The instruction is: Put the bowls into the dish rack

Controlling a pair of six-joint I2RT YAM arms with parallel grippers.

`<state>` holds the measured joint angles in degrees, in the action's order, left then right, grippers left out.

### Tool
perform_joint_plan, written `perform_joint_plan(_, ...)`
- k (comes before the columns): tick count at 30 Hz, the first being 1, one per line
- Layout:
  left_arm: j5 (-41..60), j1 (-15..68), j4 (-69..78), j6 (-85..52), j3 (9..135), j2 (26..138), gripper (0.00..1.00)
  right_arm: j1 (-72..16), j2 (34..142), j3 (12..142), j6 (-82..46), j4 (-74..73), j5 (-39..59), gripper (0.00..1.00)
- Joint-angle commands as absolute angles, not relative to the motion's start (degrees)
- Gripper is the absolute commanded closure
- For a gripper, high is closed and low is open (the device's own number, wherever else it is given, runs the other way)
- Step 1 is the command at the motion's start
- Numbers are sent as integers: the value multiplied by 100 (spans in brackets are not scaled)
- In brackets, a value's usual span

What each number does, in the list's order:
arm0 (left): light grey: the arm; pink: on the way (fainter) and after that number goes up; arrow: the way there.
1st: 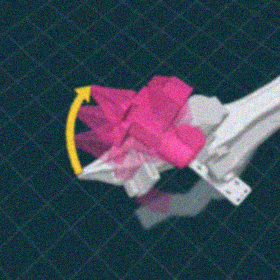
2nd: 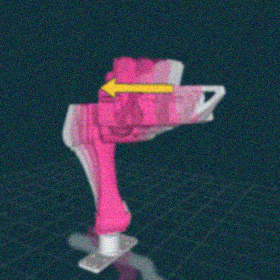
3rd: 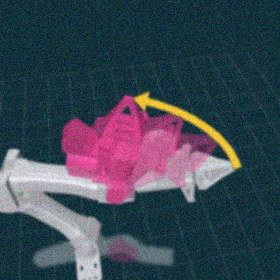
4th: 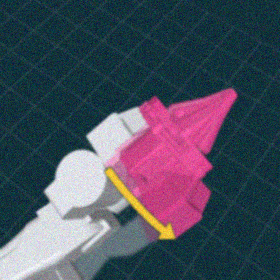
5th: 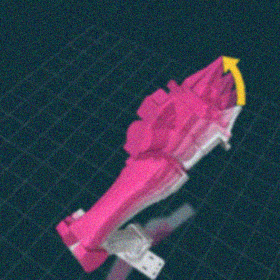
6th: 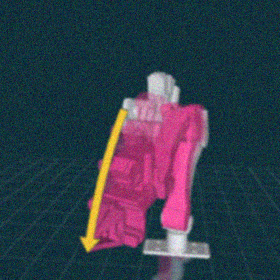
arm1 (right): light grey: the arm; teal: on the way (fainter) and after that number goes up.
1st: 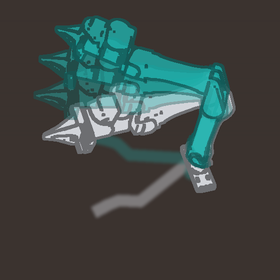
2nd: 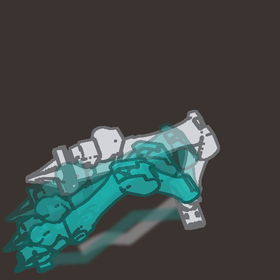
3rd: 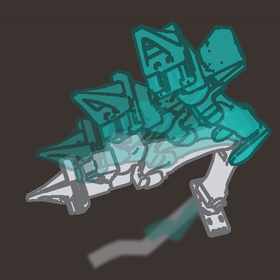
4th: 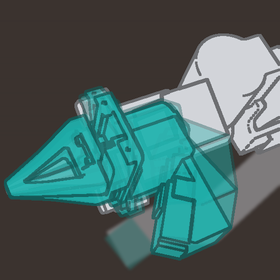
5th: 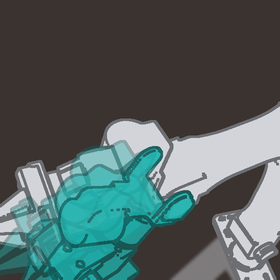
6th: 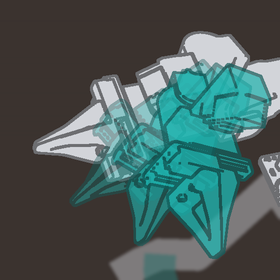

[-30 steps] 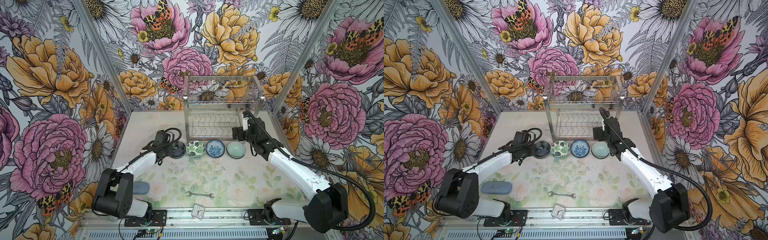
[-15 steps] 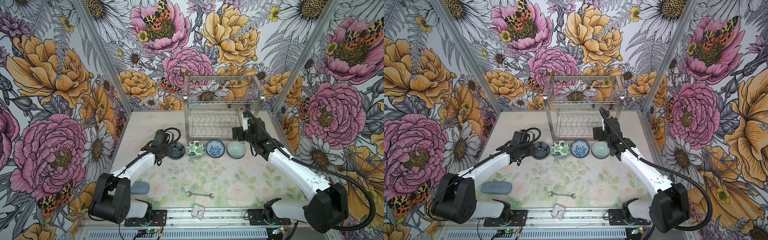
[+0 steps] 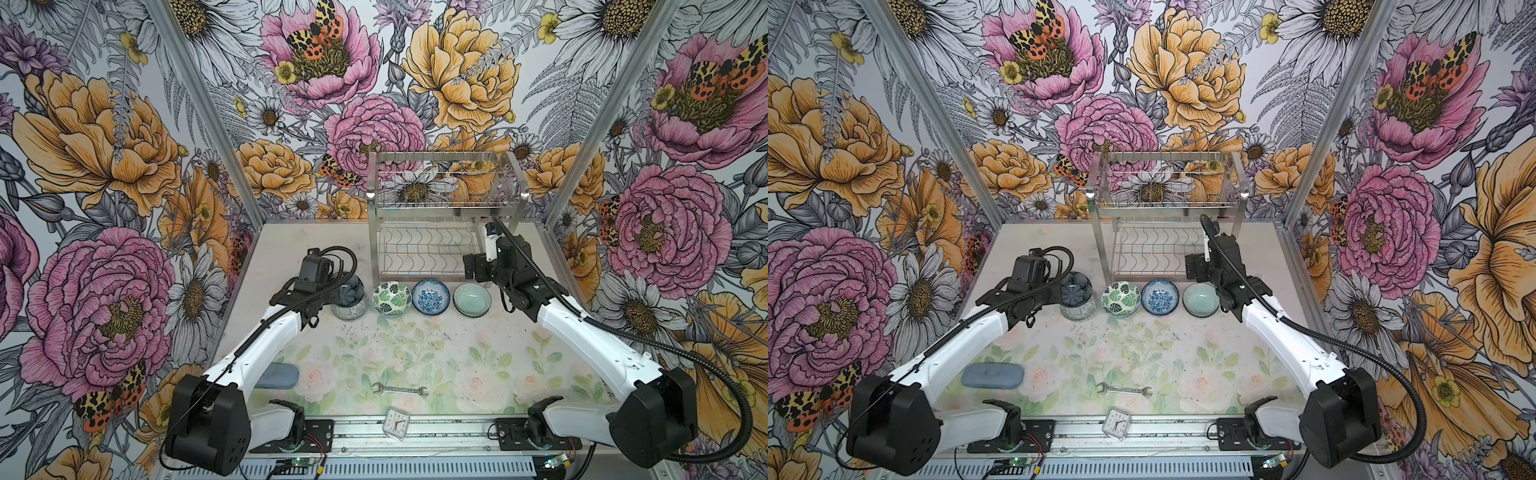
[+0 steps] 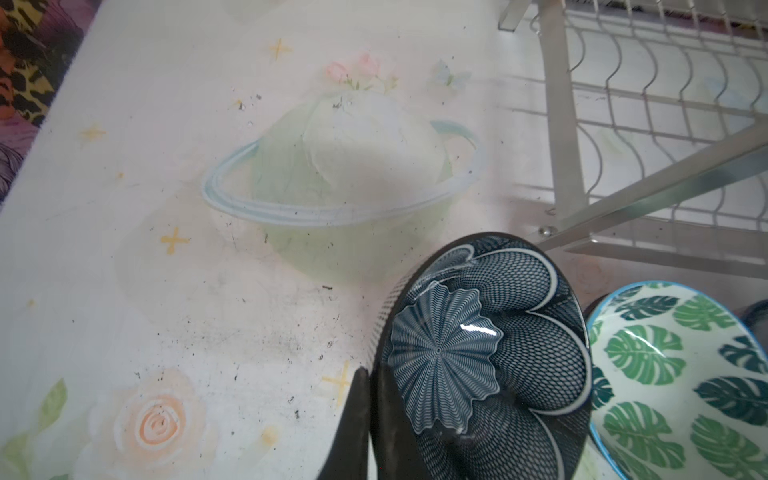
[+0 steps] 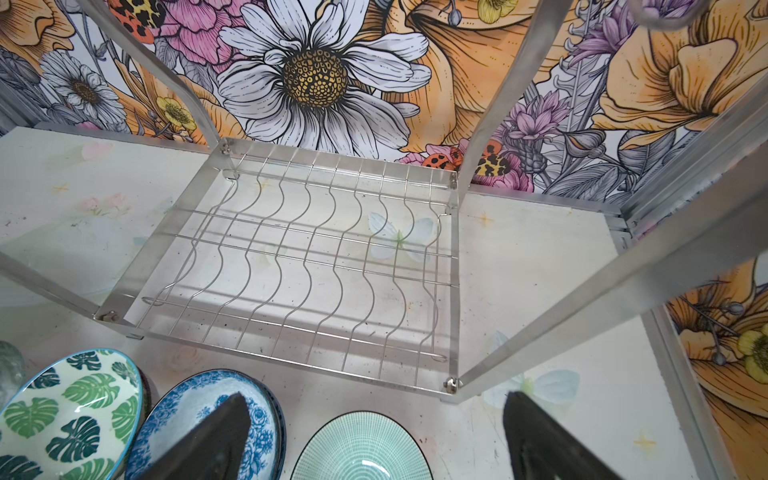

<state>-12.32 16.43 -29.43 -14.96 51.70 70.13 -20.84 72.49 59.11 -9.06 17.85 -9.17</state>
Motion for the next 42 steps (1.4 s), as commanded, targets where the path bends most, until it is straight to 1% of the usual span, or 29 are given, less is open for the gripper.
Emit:
perform_joint_plan(1,-1010,1852,-2720,-1380,5473,6654,100,-2156,7042,6129,-1140,1777,-436,3)
perform_joint_plan(6,-882,2390,-2610,-1378,5560,6344,100,-2603,7057,6269,-1535,1781,152,3)
perform_joint_plan(10,-768,2760,-2399,-1539,5556,6258,100,-3173,7153,6406,-1741,1768,155,3)
perform_joint_plan(14,-556,3071,-1790,-1769,5382,6287,100,-3550,7316,6478,-2070,1659,160,4)
perform_joint_plan(20,-627,3485,-1152,-1890,5422,6669,100,-3795,7755,6478,-2672,1349,94,8)
perform_joint_plan(26,-748,3752,-986,-1855,5640,6990,100,-3876,8123,6505,-3082,1108,-32,13)
perform_joint_plan(28,-765,3785,-954,-1856,5665,7021,100,-3878,8194,6511,-3182,1106,-92,17)
perform_joint_plan(32,-778,3814,-880,-1863,5660,6981,100,-3884,8274,6409,-3399,1107,-144,29)
perform_joint_plan(37,-824,3824,-850,-1865,5668,6961,100,-3902,8323,6313,-3531,1111,-29,39)
perform_joint_plan(42,-839,3837,-842,-1864,5685,6956,100,-3909,8405,6283,-3568,1109,107,46)
